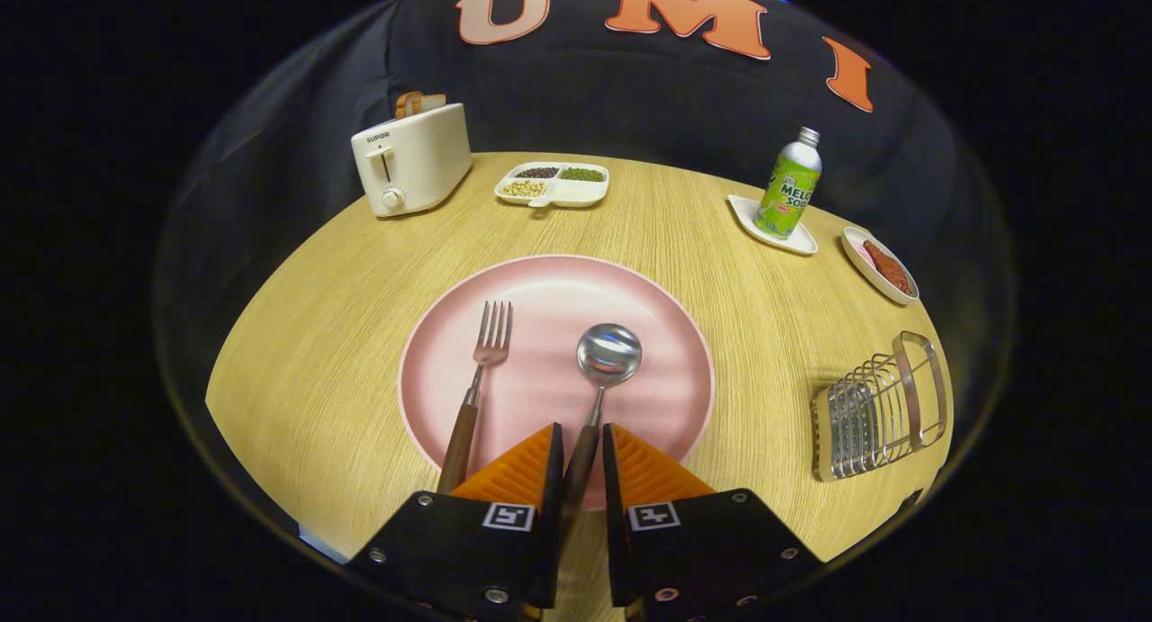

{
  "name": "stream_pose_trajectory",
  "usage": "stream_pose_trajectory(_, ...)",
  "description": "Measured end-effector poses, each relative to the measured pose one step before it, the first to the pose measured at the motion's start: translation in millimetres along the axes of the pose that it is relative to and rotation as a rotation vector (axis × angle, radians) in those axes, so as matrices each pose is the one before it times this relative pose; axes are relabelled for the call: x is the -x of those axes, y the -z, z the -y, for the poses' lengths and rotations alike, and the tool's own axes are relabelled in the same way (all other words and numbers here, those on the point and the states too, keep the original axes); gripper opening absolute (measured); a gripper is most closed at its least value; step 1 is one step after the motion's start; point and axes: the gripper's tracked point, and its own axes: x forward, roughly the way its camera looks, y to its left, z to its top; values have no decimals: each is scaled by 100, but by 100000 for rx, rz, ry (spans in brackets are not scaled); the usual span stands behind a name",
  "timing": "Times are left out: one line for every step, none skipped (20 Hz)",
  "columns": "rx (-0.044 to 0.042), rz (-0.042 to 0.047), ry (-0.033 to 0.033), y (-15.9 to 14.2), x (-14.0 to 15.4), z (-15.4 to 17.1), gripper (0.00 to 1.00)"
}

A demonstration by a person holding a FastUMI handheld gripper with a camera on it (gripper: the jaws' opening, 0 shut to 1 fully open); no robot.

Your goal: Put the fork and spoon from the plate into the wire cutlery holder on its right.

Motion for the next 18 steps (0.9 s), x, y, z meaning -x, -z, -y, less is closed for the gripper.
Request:
stream_pose_trajectory(-933,-589,366,-96,-79,106,20)
stream_pose_trajectory(-857,-264,988,-23,1,343,18)
stream_pose_trajectory(-1010,279,-101,-183,33,241,17)
stream_pose_trajectory(-595,129,90,-93,93,40,8)
stream_pose_trajectory(341,284,168,-286,311,131,6)
stream_pose_trajectory(313,1171,-100,-431,300,176,4)
stream_pose_trajectory(-95,810,-459,-451,381,88,4)
stream_pose_trajectory(-290,475,-658,-269,517,-1,4)
stream_pose_trajectory(-443,509,-528,-449,493,57,4)
stream_pose_trajectory(-204,691,-492,-478,514,31,4)
stream_pose_trajectory(347,697,-11,-501,493,180,3)
stream_pose_trajectory(469,132,-31,-244,512,188,4)
stream_pose_trajectory(69,286,-734,-446,544,16,3)
stream_pose_trajectory(-448,849,-954,-501,473,-37,3)
stream_pose_trajectory(-318,-291,-861,-383,464,68,4)
stream_pose_trajectory(-527,-112,-434,-259,587,231,3)
stream_pose_trajectory(-657,-266,107,-372,469,361,3)
stream_pose_trajectory(-673,-1982,-202,-96,536,378,3)
